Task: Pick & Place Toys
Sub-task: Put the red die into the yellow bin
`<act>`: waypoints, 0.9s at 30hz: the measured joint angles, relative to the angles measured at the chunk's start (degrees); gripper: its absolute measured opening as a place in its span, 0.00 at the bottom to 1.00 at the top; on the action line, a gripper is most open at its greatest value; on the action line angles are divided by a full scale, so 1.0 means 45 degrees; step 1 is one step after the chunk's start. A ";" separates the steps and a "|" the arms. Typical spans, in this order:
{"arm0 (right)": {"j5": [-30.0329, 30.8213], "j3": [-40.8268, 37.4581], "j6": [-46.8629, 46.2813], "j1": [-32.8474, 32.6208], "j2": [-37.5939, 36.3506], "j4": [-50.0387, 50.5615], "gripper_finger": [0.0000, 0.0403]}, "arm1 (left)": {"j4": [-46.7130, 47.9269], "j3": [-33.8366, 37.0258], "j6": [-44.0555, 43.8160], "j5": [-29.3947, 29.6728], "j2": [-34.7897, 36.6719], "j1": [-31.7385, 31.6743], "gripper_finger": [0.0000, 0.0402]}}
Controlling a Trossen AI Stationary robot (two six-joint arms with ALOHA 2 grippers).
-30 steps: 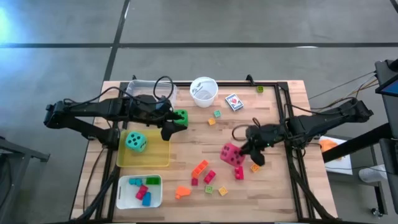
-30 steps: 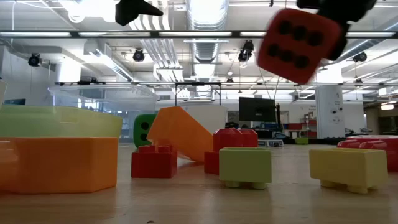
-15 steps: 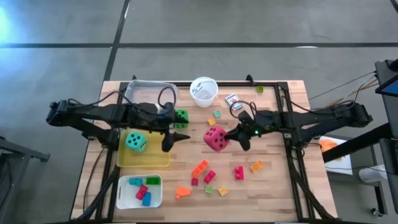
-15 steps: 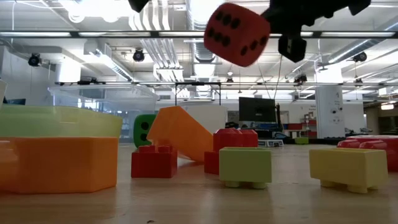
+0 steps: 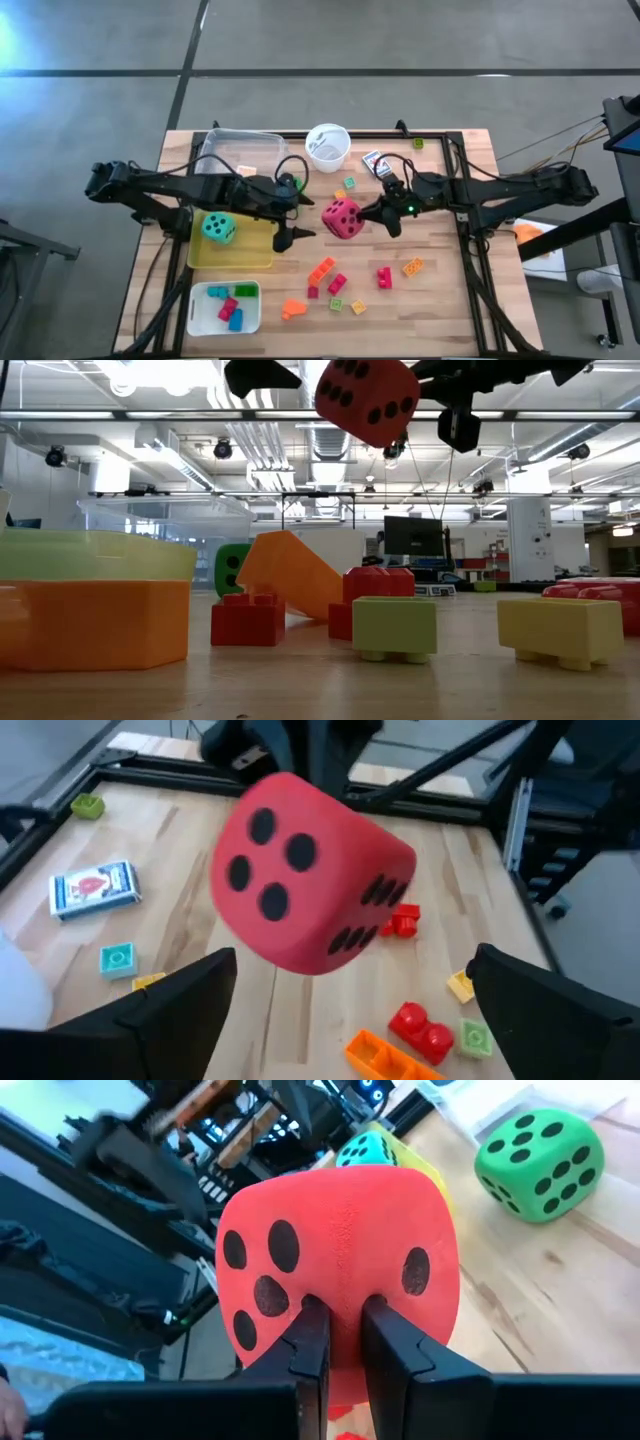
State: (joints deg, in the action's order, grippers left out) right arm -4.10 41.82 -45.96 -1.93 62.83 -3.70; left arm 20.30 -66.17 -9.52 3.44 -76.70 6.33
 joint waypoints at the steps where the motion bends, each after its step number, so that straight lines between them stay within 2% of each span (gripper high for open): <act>1: 0.0005 0.0053 -0.0038 0.0004 0.0021 -0.0001 0.07 | -0.0080 0.0000 0.0233 -0.0004 -0.0084 0.0009 0.96; 7: -0.0126 0.0578 -0.0038 0.0110 0.0566 -0.0188 0.07 | -0.0799 -0.0005 0.1419 -0.0002 -0.0159 0.0053 0.93; 17: -0.0919 0.2370 -0.0098 0.0193 0.2416 -0.0160 0.05 | -0.1031 -0.0005 0.1463 0.0070 -0.0344 0.0106 0.93; 22: -0.1412 0.3476 -0.0082 0.0266 0.3154 0.0247 0.04 | -0.0888 -0.0005 0.1674 0.0507 -0.0258 0.0302 0.93; 27: -0.1633 0.4041 0.0129 0.0252 0.3379 0.0586 0.03 | -0.0881 -0.0005 0.3090 0.1284 -0.0225 0.0843 0.93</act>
State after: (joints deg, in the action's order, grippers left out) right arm -11.45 60.01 -45.38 -0.80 78.04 -1.07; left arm 16.34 -66.19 4.38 9.22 -77.71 10.12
